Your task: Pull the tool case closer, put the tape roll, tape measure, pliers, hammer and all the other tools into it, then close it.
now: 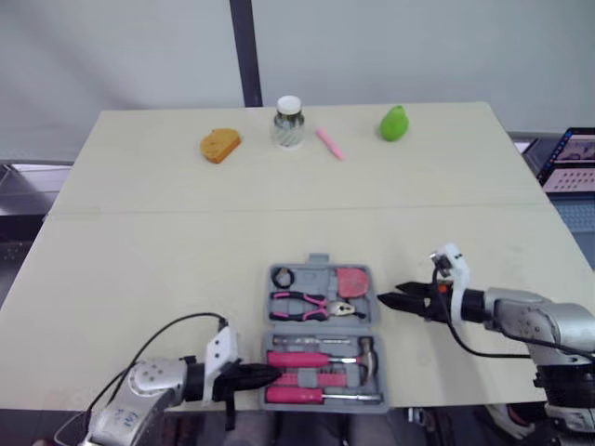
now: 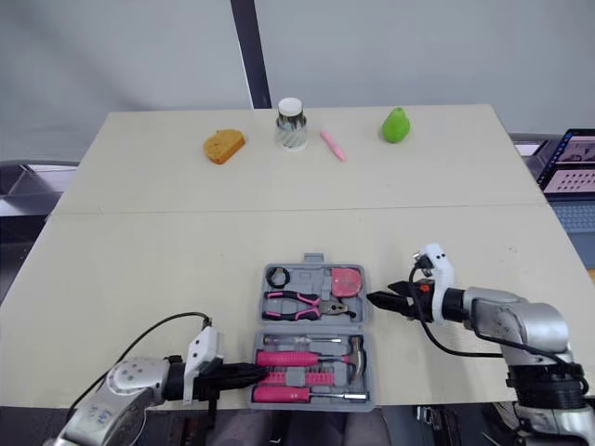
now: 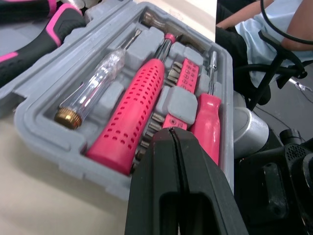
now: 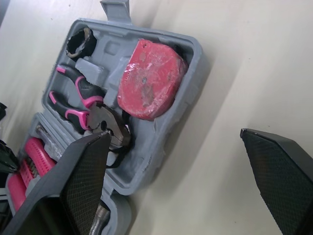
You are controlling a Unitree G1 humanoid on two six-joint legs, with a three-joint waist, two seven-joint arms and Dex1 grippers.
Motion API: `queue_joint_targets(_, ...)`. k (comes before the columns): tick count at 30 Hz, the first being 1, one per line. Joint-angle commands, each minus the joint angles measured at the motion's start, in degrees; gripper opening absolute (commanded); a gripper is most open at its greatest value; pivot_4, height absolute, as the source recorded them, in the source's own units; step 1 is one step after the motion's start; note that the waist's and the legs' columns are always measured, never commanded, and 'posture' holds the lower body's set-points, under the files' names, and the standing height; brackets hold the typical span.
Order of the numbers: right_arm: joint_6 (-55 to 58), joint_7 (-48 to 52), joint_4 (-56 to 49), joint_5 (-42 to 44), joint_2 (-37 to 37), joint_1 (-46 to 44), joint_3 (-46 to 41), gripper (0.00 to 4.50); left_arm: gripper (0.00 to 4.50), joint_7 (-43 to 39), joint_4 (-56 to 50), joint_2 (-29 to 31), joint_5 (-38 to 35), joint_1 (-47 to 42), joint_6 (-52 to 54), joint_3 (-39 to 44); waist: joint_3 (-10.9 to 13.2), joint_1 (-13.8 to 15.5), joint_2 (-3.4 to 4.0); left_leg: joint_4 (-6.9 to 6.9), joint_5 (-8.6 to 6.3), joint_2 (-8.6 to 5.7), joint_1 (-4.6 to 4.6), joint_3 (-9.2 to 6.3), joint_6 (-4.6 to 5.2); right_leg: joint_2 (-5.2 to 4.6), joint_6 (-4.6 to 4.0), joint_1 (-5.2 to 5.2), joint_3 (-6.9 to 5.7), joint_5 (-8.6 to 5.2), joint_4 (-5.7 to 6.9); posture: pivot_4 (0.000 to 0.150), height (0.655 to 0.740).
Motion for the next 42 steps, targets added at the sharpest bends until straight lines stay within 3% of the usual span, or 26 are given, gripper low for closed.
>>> queue_joint_targets(1, 1.55, -0.27, 0.47, 2.21, 1.09, -1.28, -1.36, 4.48, 0.00, -0.51, 0.98, -1.10, 1.00, -0.95, -2.35, -1.95, 0.00, 0.01, 0.00, 0.02, 0.00, 0.00, 0.00, 0.00, 0.00, 0.00, 0.00, 0.00, 0.00, 0.00, 0.01, 0.150, 0.7400)
queue_joint_targets(13, 2.79, -1.55, 7.04, 2.30, 5.46, -6.08, -1.13, 4.48, 0.00, 0.55, 1.21, -0.45, 4.47, -3.37, -1.00, -4.90, 0.00, -0.12, 0.00, 0.02, 0.00, 0.00, 0.00, 0.00, 0.00, 0.00, 0.00, -0.02, 0.01, 0.00, 0.04, 0.150, 0.7400)
queue_joint_targets(26, -3.54, 0.46, 17.87, -1.83, 12.28, -12.31, 3.34, 4.48, 0.00, 2.39, 3.88, 0.79, 6.98, -2.90, -2.23, -5.90, -0.10, -0.74, 0.14, 0.03, 0.00, 0.00, 0.05, 0.01, -0.01, 0.00, 0.00, -0.01, 0.04, 0.00, 0.09, 0.150, 0.7400)
queue_joint_targets(30, -1.80, 2.38, 12.74, 0.14, 11.88, -11.06, 4.17, 4.48, 0.00, 2.55, 5.94, 1.02, 7.68, -2.97, -4.20, -5.73, -0.12, -1.21, 0.18, 0.01, 0.00, 0.00, 0.05, 0.00, -0.01, 0.00, 0.00, -0.02, 0.04, 0.00, 0.08, 0.150, 0.7400)
queue_joint_targets(37, 3.27, 6.85, -7.07, 6.21, 4.41, -3.67, 5.14, 4.48, 0.00, 4.37, 4.27, 1.78, 6.88, -2.66, -4.50, -3.31, -0.15, -1.41, 0.23, -0.06, -0.02, 0.03, 0.03, 0.01, -0.03, 0.01, 0.00, -0.07, 0.04, 0.00, 0.06, 0.150, 0.7400)
queue_joint_targets(40, 4.62, 7.02, -14.44, 8.47, 1.32, -1.14, 4.70, 4.48, 0.00, 5.03, -2.06, 3.18, 4.34, -0.85, -1.58, -0.69, -0.15, -1.53, 0.22, -0.04, -0.04, 0.11, 0.03, 0.06, -0.06, 0.08, 0.00, -0.08, 0.04, 0.00, 0.05, 0.150, 0.7400)
queue_joint_targets(42, 4.64, 7.13, -19.21, 9.56, -1.19, 1.10, 4.13, 4.48, 0.00, 5.36, -11.74, 5.81, -1.23, 2.42, 4.42, 4.09, -0.13, -1.54, 0.19, -0.07, -0.07, 0.19, 0.03, 0.06, -0.11, 0.14, -0.03, -0.09, 0.04, -0.01, 0.04, 0.150, 0.7400)
